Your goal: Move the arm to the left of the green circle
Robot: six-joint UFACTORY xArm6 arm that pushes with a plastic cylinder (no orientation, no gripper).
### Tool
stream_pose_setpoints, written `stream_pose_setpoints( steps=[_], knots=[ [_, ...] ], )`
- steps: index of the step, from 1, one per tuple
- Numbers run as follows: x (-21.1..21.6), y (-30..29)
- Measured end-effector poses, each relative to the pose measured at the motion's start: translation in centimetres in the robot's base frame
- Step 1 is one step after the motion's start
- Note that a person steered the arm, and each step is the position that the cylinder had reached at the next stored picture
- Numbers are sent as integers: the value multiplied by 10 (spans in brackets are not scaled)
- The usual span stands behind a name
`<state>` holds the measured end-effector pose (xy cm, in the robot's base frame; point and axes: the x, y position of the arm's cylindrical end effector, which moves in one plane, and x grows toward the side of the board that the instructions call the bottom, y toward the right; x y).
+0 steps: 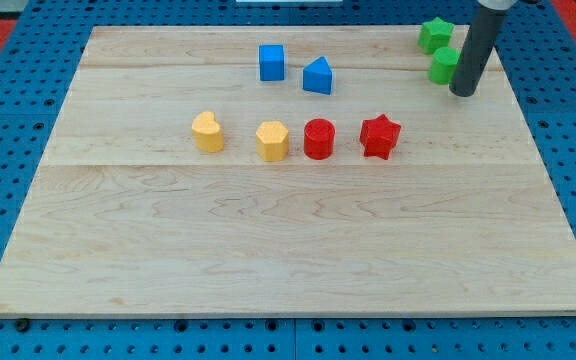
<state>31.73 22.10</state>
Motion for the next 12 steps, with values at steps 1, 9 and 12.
stream_pose_setpoints(
  steps=[1,9,12],
  knots=[
    [-25,-7],
    [-71,-98],
    [-71,-70]
  ],
)
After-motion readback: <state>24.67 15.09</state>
